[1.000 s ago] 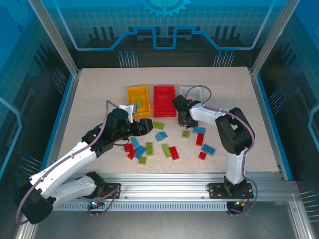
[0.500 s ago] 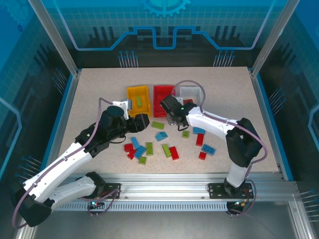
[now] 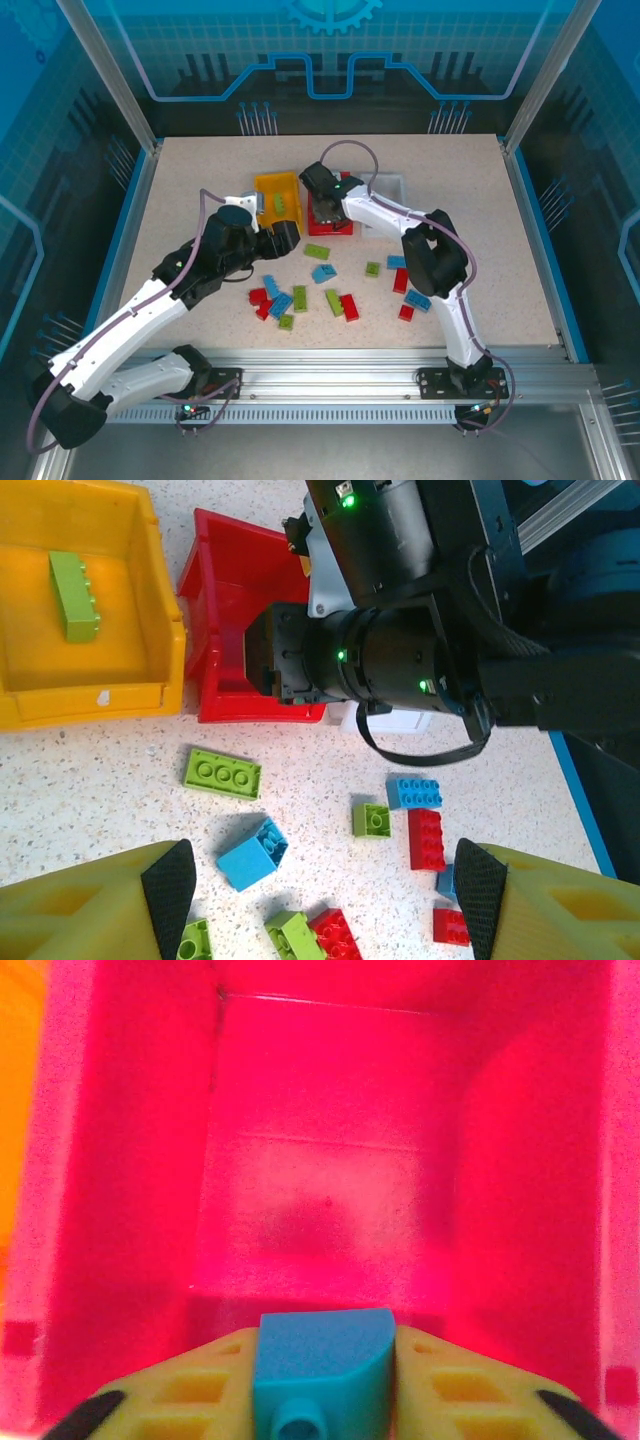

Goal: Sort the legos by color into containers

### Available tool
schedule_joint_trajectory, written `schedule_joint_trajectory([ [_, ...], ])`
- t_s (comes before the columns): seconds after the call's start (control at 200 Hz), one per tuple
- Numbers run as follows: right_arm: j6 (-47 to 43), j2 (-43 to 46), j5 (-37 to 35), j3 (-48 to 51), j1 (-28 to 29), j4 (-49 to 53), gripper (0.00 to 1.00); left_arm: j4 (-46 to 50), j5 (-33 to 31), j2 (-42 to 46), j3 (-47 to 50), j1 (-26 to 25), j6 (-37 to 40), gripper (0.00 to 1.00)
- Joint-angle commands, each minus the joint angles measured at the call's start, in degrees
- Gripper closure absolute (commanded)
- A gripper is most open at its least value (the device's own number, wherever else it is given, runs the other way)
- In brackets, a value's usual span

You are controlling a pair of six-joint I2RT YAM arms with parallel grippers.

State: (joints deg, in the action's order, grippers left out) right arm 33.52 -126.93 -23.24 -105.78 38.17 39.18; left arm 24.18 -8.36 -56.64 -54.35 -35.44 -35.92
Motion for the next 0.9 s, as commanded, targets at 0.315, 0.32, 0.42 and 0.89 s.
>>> schedule_joint_trajectory([
  [0.315, -0.7, 8.1, -1.1, -0.5, 2.0, 3.2, 0.52, 12.4, -3.9, -0.8, -0.7, -0.4, -3.4, 0.28],
  [0.32, -0.7, 8.4, -1.2, -0.4, 2.1, 3.2, 0.52, 12.5, -3.9, -0.8, -0.8, -0.4, -3.5, 0.28],
  [0.42, -1.1, 15.6, -4.1, 5.7, 4.4, 0.4, 0.54, 17.2, -4.8, -2.0, -0.6, -0.3, -6.1, 0.29],
  [0.89, -1.0, 53.2, 1.2, 51.7, 17.7, -15.5, 0.51, 21.7, 0.5, -2.4, 7.6, -0.5, -12.6, 0.32],
])
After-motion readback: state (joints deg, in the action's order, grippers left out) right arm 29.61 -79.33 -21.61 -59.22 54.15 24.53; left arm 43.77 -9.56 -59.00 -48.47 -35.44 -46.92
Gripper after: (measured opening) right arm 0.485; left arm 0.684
